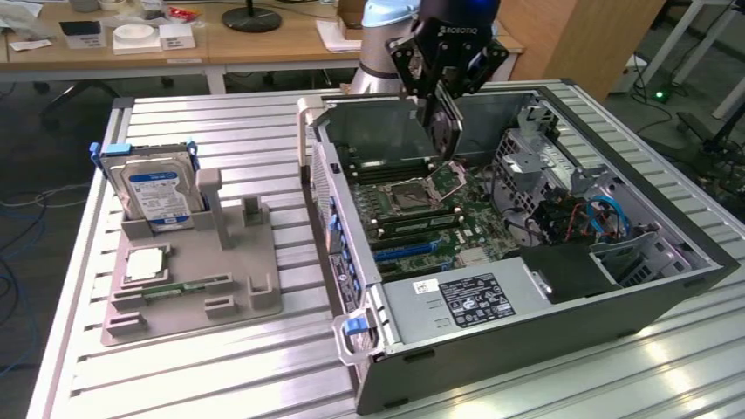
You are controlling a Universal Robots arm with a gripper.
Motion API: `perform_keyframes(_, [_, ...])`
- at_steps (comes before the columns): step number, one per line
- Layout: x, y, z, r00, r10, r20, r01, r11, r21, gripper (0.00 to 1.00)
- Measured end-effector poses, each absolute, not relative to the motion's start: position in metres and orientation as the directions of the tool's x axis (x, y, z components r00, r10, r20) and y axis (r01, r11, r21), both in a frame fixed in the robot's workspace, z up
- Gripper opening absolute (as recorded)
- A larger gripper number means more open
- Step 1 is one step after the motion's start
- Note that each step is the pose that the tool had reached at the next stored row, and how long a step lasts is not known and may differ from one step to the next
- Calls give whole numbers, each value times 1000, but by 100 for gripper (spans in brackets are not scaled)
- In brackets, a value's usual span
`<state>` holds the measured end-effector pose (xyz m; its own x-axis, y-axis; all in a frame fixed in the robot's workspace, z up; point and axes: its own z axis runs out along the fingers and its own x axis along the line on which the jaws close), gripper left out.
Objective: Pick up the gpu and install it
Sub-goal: 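Pick up the gpu and move the gpu toward the slot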
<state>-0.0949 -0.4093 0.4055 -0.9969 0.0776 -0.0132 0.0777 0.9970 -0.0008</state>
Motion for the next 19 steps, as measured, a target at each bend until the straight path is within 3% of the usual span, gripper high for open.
perform_keyframes(19, [-92, -409, 405, -997, 78, -13, 78, 997, -1, 28])
